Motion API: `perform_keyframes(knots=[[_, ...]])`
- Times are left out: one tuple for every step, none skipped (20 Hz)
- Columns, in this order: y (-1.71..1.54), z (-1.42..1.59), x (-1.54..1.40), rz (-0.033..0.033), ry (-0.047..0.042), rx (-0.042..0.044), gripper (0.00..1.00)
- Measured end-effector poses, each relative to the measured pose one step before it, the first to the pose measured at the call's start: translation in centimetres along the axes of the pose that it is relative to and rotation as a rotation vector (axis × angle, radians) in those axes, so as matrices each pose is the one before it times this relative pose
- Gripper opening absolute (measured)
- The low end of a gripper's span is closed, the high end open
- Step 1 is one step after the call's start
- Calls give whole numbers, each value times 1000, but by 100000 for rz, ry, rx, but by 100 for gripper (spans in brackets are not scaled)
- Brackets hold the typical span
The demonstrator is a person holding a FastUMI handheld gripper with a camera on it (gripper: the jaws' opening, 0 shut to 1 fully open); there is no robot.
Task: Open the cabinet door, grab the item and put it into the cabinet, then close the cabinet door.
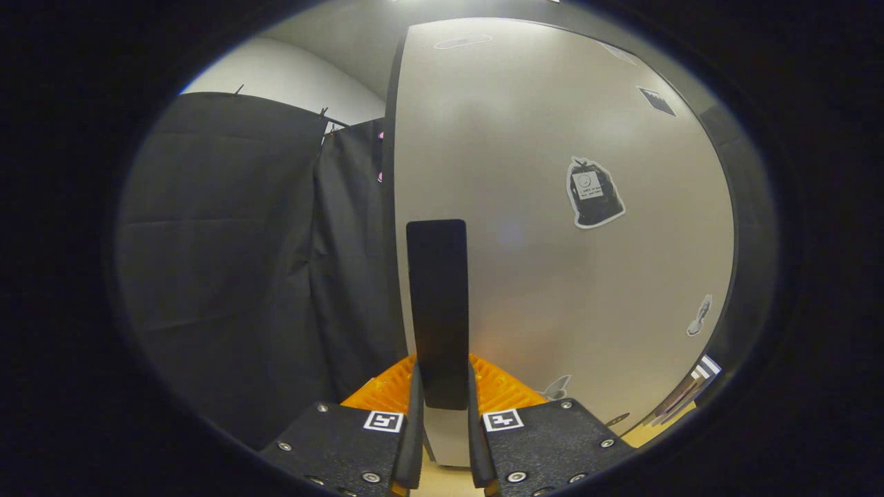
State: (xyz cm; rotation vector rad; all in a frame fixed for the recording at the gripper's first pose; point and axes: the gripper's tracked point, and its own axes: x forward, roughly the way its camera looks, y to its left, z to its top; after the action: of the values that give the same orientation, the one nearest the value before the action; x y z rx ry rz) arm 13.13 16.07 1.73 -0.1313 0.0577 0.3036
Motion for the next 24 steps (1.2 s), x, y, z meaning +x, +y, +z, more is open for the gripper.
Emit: perform_keyframes(knots=[[209,7,-501,1379,178,470,28],[177,58,-503,1146,108,-181,28],[121,21,-507,1268,-243,-525,28],[90,-1,-452,897,-33,-181,28],[-101,-27,-91,1285,-159,256,28],[-5,-50,-230,1571,-61,252,28],[135,-91,-408,1847,-137,340,28],[85,-22,-375,1599,165,207,28],[253,79,-660,1217,35,-466,28],[218,125,-671,1133,80,-853,28],[147,51,-519,1081,-85,-481,28],[-111,116,-609,1268,-122,-38,28],[-209,223,-631,1857,-162,-131,28],[108,335,-581,2150,29,-180,28],[48,26,196,2320,57,-281,28],[37,-120,12,2714,-48,-546,28],[-46,50,-133,2205,-111,-317,28],[-100,-47,-213,2475,-17,52,28],[-27,-75,-246,2401,157,286,28],[8,35,-341,2272,120,210,28],[44,-34,-404,2586,-77,-205,28],[-20,0,-356,2379,-50,-108,28],[-1,-72,-137,2170,-27,-197,28],[-46,18,-260,2562,89,-47,28]])
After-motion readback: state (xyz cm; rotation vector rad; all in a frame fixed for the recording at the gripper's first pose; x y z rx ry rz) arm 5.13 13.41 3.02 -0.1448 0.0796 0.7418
